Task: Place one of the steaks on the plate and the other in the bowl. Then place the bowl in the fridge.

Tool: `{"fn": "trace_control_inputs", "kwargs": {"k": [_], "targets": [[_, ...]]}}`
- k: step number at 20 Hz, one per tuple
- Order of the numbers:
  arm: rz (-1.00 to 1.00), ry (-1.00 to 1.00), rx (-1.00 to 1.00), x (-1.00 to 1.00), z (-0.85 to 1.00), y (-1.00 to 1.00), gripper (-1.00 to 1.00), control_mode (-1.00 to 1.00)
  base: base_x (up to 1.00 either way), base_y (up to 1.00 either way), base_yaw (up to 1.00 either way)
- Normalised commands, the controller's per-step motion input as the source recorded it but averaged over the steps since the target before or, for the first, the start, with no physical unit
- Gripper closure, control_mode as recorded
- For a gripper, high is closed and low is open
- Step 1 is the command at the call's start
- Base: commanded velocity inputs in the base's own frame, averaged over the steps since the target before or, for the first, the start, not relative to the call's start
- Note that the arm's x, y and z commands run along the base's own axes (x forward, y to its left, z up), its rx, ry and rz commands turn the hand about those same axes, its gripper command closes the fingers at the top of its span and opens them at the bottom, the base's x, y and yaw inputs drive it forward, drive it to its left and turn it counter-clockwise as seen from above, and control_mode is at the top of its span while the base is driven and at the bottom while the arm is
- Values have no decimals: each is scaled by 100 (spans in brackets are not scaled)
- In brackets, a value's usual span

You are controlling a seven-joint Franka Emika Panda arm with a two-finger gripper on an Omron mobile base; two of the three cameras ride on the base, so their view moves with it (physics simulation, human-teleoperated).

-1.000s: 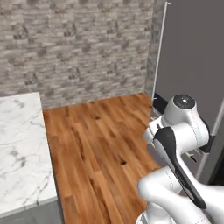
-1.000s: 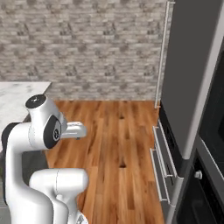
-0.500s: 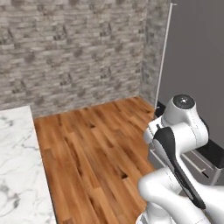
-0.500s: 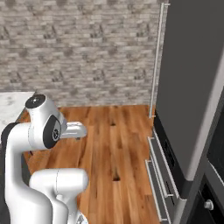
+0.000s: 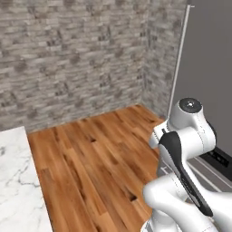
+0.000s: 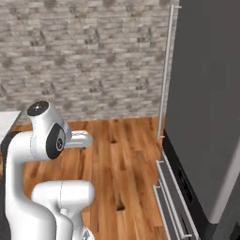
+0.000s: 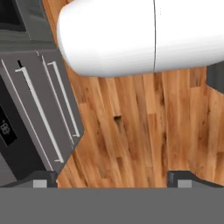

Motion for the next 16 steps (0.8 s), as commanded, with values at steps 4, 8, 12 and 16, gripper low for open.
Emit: {"fn": "trace_control_inputs", "kwargs": {"k": [4,8,12,16], "targets": [[0,0,0,0,0,0,-100,100,59,0,-18],[0,0,0,0,0,0,-100,100,57,0,-25],[0,0,0,0,0,0,-100,100,61,0,-25],[0,0,0,0,0,0,-100,100,62,4,-26]]}}
